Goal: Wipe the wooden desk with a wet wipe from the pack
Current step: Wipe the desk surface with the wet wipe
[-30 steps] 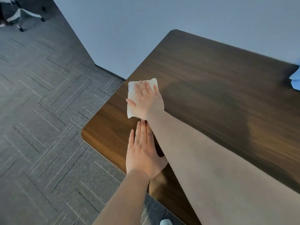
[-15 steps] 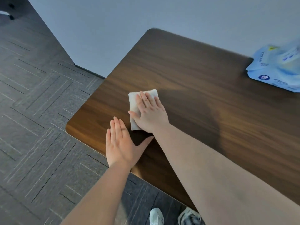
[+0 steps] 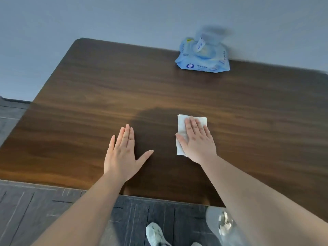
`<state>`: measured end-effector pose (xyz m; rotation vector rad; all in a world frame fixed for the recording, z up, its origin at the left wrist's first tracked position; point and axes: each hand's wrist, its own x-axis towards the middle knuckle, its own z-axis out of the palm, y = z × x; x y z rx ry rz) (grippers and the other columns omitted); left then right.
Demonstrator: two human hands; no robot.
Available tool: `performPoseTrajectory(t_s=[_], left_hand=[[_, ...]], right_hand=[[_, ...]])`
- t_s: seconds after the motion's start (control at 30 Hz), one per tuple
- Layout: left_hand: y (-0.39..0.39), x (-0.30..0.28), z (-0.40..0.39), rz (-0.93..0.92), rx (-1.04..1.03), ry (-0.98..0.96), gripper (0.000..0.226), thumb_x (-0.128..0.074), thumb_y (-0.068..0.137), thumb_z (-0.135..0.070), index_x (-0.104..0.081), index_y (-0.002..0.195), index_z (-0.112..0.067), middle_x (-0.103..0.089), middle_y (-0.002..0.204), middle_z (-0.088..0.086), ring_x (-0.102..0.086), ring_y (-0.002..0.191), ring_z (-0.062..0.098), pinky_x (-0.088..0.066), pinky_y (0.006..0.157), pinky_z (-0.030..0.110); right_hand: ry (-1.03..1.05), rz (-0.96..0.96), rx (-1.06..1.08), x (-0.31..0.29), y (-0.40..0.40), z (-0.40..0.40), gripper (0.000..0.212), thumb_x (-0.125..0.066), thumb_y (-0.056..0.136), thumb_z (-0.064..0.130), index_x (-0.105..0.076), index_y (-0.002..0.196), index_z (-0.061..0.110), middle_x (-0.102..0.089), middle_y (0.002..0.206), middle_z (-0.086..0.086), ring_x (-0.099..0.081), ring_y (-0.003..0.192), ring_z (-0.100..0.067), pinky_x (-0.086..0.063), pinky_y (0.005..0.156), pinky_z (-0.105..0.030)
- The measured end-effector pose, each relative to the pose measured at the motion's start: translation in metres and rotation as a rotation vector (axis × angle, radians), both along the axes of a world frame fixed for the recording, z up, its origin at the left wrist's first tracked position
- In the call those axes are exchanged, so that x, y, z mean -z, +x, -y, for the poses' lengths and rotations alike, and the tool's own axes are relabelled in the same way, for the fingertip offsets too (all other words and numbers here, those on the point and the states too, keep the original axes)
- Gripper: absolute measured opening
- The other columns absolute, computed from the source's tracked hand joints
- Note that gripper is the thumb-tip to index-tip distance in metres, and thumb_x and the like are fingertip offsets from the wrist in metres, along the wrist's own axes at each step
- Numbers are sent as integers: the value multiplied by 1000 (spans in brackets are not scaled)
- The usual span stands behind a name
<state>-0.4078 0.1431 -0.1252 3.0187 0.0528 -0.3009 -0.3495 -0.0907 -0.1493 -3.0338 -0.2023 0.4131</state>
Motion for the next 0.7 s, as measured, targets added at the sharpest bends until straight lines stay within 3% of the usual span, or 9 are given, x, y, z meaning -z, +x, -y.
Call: performPoseTrajectory(t_s=[0.4,0.7], left_hand=[[23,10,182,8,390,-93,91,-7,80,-78,18,143,-17,17,157,-2,20,142,10,11,115,33],[36,15,311,25,634,-96,91,-6,81,-77,15,147,-17,18,157,-4,21,142,9,12,116,34]], right_hand=[[-68,14,452,-5,-36,232,72,-9,94,59,4,151,17,3,161,-1,4,147,-16,0,120,-38],[-76,18,718,-2,-68,362,73,-8,94,61,2,151,17,1,161,-3,2,148,-18,-1,120,-40]])
